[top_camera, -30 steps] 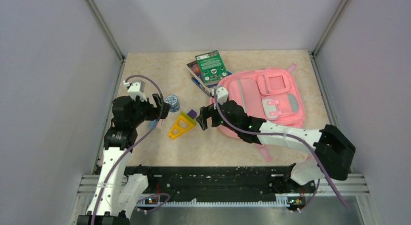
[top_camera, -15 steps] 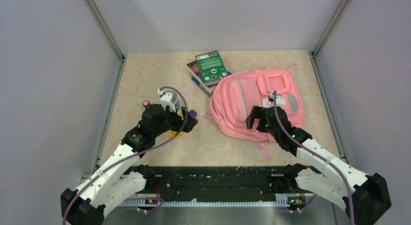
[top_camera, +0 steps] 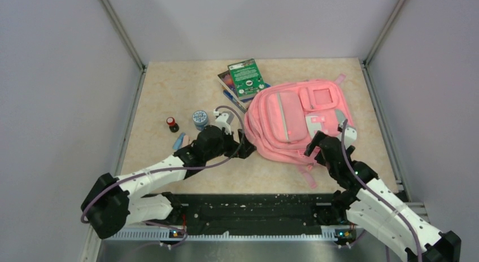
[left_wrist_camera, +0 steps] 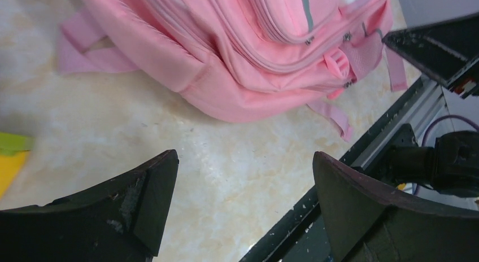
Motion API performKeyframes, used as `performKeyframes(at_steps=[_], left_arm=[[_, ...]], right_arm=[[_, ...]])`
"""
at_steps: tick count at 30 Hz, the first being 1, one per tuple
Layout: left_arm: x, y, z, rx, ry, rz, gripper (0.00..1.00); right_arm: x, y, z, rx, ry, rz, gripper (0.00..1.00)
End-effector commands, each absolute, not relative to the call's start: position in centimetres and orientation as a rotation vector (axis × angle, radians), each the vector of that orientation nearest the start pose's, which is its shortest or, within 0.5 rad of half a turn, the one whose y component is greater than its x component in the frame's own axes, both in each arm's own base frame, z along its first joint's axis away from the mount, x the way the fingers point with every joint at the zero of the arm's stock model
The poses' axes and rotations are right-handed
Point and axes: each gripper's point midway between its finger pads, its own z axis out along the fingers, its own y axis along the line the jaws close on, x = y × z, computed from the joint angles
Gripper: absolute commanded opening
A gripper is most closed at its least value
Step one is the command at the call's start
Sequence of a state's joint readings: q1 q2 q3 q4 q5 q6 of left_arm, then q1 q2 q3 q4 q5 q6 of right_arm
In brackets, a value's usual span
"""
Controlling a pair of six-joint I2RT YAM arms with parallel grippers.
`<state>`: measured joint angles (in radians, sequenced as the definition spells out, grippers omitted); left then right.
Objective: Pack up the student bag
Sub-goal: Unzip the student bag at the center of the board.
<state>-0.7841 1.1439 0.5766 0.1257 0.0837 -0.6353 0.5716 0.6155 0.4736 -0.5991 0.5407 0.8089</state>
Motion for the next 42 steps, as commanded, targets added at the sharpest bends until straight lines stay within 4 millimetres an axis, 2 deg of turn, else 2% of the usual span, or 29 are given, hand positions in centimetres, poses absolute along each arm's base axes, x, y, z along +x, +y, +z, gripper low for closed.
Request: performKeyframes(at_steps=[1,4,7,13,20,23,27,28,30,31,32,34,37,42], left_arm=[[22.6,-32.4,16.3,0.263,2.034,-1.055,0.93],[21.9,-33.6,15.7,0.295,2.042,-1.069,0.93],[21.7,-34.0,15.2,0.299,2.045,-1.067,0.93],[21.0,-34.3,14.5,0.300,2.054,-1.078,0.93],[20.0,-35.1,14.8,0.338,2.028,-1.095,0.93],[19.3,-35.4,14.6,0.385,2.021,-1.090,0.93],[18.2,-36.1,14.7,0.459,2.001,-1.092,0.93],[18.1,-36.2,14.7,0.465,1.991,-1.084,0.93],[17.5,-36.5,15.1,0.488,1.958,-1.084,0.93],[17.1,-36.7,15.3,0.503,1.942,-1.089,0.93],[16.7,-36.8,15.4,0.515,1.931,-1.088,0.93],[16.2,-37.0,15.6,0.532,1.918,-1.097,0.93],[15.6,-37.6,16.1,0.532,1.903,-1.146,0.93],[15.3,-39.3,18.0,0.487,1.852,-1.257,0.93]], right_arm=[[20.8,2.7,10.6,0.706,2.040,0.034,0.99],[20.5,2.5,10.5,0.779,2.031,0.060,0.99],[20.3,2.4,10.3,0.822,2.016,0.081,0.99],[20.5,2.6,8.1,0.826,2.038,0.061,0.99],[21.8,3.6,5.8,0.829,2.032,0.095,0.99],[22.4,4.1,5.5,0.814,2.008,0.132,0.95],[23.1,4.5,5.4,0.810,1.973,0.177,0.80],[23.3,4.6,5.5,0.805,1.966,0.183,0.73],[23.7,4.9,6.1,0.772,1.958,0.198,0.51],[23.9,5.1,6.5,0.753,1.955,0.203,0.31],[24.1,5.3,7.1,0.738,1.951,0.208,0.19],[24.5,5.6,8.6,0.710,1.941,0.226,0.02],[25.2,7.0,11.3,0.658,1.921,0.307,0.00],[26.0,10.6,15.8,0.598,1.882,0.550,0.00]])
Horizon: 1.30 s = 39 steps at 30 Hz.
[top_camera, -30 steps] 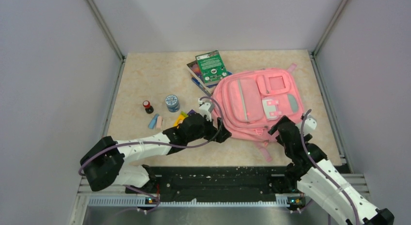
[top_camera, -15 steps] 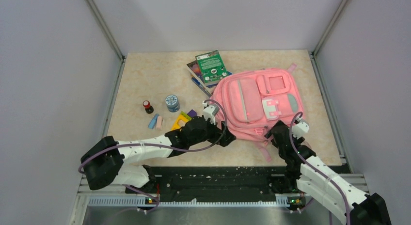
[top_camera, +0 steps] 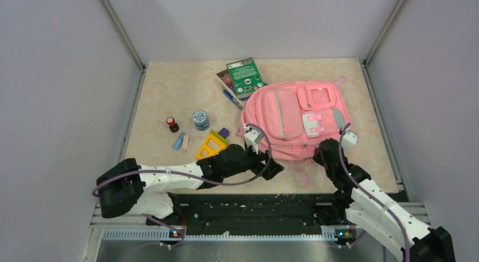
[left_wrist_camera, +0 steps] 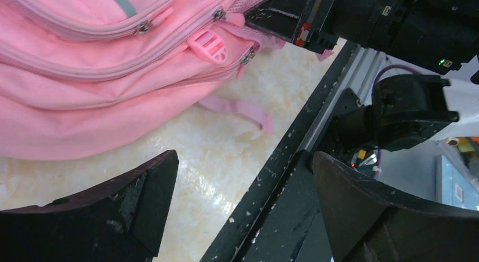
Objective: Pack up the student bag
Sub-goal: Unzip the student bag at the center of the board.
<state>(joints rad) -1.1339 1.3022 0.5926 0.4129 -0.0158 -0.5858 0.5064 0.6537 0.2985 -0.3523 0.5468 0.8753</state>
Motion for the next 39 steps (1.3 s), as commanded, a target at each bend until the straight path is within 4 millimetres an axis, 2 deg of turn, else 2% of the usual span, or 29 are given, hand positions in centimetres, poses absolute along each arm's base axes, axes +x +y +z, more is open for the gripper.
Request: performKeyframes(at_steps=[1,5,8,15,20,25,29,33,36,39], left_arm=[[15.3,-39.6,18.3,0.486,1.840,-1.268,0.93],[14.8,-41.2,18.6,0.527,1.829,-1.315,0.90],[14.4,-42.1,18.4,0.540,1.831,-1.354,0.82],[14.5,-44.1,15.8,0.488,1.889,-1.421,0.74],[15.7,-45.5,15.0,0.425,1.874,-1.415,0.73],[16.7,-46.5,15.7,0.426,1.827,-1.388,0.72],[18.8,-46.8,16.2,0.423,1.762,-1.276,0.72],[20.4,-47.3,17.4,0.419,1.690,-1.206,0.72],[20.5,-48.5,18.1,0.440,1.641,-1.228,0.72],[20.7,-49.4,17.8,0.437,1.631,-1.244,0.72]], right_arm=[[26.1,11.1,16.4,0.603,1.873,0.593,0.00],[26.3,12.5,18.6,0.630,1.819,0.724,0.00],[26.4,12.8,20.1,0.642,1.774,0.772,0.00],[26.3,12.4,22.6,0.655,1.701,0.803,0.00],[25.9,11.6,23.2,0.661,1.685,0.777,0.00],[25.5,9.8,24.3,0.665,1.642,0.699,0.00],[25.0,8.6,24.1,0.658,1.670,0.611,0.00],[24.3,8.7,24.2,0.643,1.685,0.631,0.00],[23.9,8.7,23.9,0.649,1.697,0.644,0.00],[23.6,8.7,23.7,0.651,1.706,0.649,0.00]])
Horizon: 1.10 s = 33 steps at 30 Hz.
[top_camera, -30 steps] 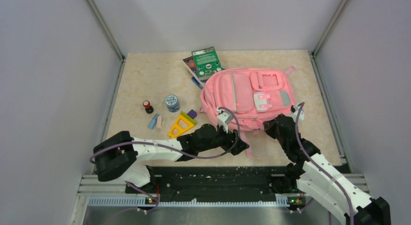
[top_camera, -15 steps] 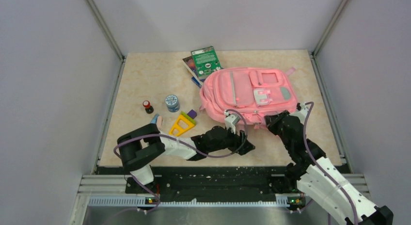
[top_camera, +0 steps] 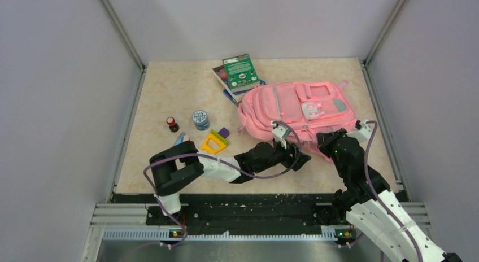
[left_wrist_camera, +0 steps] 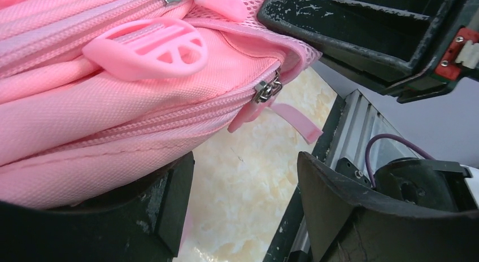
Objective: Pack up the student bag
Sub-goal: Unzip the student bag at the center of the board.
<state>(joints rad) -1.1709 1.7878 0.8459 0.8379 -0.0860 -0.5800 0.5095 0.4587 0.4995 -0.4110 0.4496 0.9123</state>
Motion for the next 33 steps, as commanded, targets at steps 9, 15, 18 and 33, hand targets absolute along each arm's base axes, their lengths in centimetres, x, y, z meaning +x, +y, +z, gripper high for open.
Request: performKeyframes(at_steps=[9,15,18,33], left_arm=[[21.1,-50.0,19.1,0.442,1.541,-1.257,0.64],[21.8,-49.8,19.0,0.402,1.540,-1.232,0.56],[21.8,-49.9,19.2,0.400,1.529,-1.239,0.50],[21.4,-48.9,19.6,0.372,1.523,-1.243,0.00]], right_arm=[[23.4,9.1,23.7,0.637,1.719,0.669,0.00],[23.4,9.3,23.6,0.633,1.724,0.674,0.00],[23.4,9.3,23.4,0.632,1.727,0.672,0.00],[23.6,9.1,22.3,0.633,1.741,0.647,0.00]])
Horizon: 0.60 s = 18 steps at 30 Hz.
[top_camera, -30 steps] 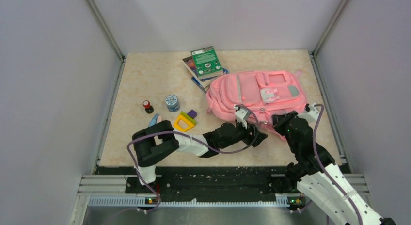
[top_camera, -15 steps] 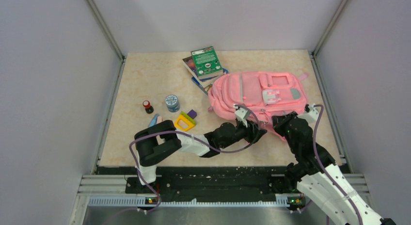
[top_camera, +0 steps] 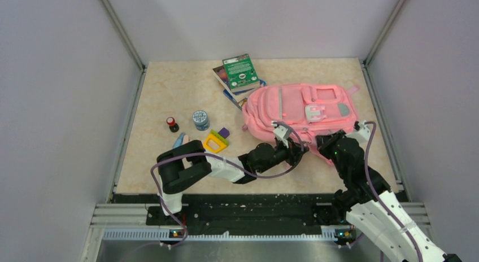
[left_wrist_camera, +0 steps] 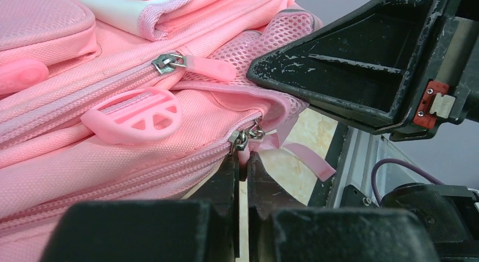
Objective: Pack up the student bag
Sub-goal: Unzip the student bag at the center of the board.
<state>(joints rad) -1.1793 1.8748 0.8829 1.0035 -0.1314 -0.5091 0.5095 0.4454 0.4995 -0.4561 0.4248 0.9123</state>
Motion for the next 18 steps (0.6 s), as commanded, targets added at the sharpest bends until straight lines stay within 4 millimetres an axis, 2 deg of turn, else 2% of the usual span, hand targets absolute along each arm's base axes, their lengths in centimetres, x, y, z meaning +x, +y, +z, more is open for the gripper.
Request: performKeyframes(at_steps=[1,11,18], left_arm=[[21.3,-48.8,19.8,0.369,1.519,-1.247,0.00],[21.2,-46.3,19.9,0.304,1.543,-1.224,0.00],[21.4,-43.9,18.6,0.236,1.612,-1.170,0.00]], right_arm=[[23.6,9.0,22.2,0.637,1.741,0.641,0.00],[24.0,8.1,20.1,0.668,1.752,0.560,0.00],[24.0,7.2,19.2,0.683,1.751,0.503,0.00]])
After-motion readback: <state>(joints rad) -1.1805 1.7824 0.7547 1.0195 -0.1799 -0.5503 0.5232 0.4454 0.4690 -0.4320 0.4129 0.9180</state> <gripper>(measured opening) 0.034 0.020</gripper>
